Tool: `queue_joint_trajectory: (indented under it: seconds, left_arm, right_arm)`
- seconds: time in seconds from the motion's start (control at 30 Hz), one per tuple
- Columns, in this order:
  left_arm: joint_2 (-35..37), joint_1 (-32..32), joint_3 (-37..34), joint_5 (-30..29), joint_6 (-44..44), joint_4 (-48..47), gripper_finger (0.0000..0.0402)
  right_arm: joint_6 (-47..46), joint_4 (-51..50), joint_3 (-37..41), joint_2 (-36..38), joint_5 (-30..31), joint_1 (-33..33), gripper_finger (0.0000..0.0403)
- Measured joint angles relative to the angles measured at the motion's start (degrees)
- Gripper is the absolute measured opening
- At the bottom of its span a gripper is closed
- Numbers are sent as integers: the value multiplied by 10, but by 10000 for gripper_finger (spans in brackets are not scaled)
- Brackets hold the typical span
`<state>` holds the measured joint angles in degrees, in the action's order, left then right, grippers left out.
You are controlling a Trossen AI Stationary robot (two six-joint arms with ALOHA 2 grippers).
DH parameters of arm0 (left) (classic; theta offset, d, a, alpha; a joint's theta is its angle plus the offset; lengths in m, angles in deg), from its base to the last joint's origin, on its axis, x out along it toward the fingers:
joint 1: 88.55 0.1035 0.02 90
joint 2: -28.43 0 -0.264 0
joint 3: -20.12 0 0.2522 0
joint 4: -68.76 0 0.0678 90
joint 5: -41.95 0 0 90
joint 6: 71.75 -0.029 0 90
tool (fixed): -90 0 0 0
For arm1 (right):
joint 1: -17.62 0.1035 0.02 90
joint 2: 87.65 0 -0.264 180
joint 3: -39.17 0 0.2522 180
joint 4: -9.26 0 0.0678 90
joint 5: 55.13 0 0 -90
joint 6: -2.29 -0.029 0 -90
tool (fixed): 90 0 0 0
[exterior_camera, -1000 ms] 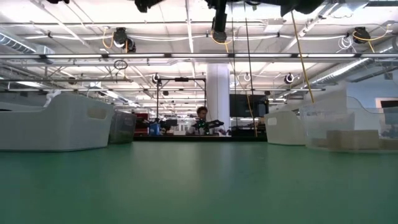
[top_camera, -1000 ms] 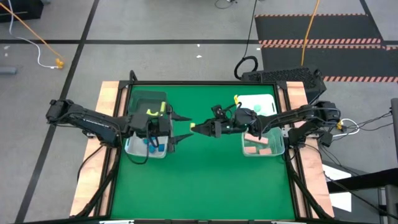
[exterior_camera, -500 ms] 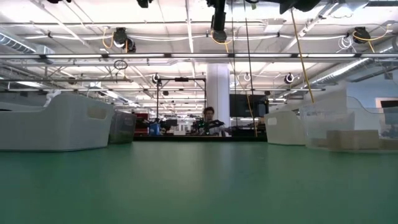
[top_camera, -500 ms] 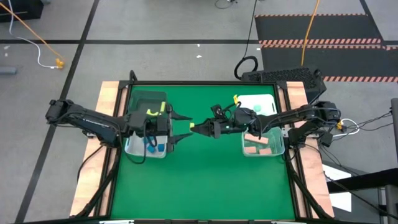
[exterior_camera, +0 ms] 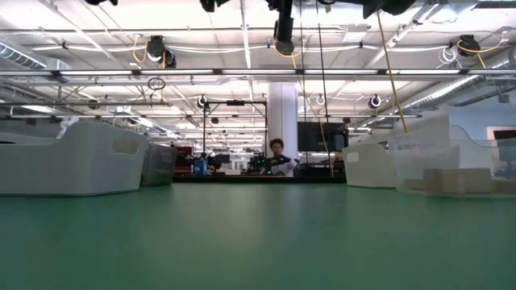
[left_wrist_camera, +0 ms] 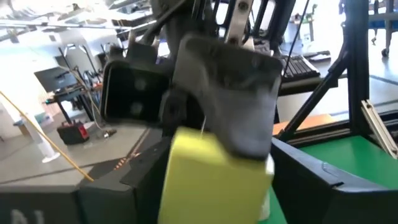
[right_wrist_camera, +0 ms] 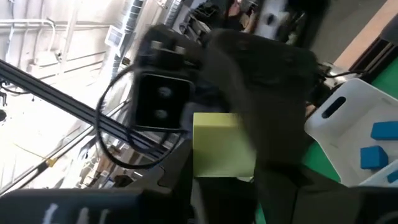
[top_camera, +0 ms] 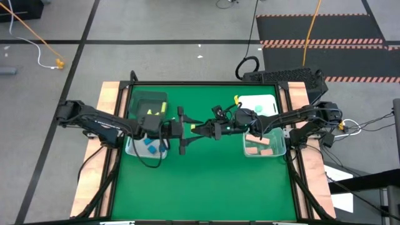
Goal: Sort & place blocks by color
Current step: Put the yellow rectangular block into the black transparent bin
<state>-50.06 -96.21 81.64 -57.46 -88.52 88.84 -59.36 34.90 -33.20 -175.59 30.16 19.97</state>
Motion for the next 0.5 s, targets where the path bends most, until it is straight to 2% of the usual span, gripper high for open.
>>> queue_joint_trajectory:
  seconds: [0.37, 0.5]
  left_arm:
    - [0, 1, 43, 4, -35, -92, 145]
    - [0, 1, 44, 4, -36, -102, 124]
  right_arm:
    - [-7, -21, 1, 0, -20, 0, 123]
    - [-20, -21, 1, -1, -42, 0, 123]
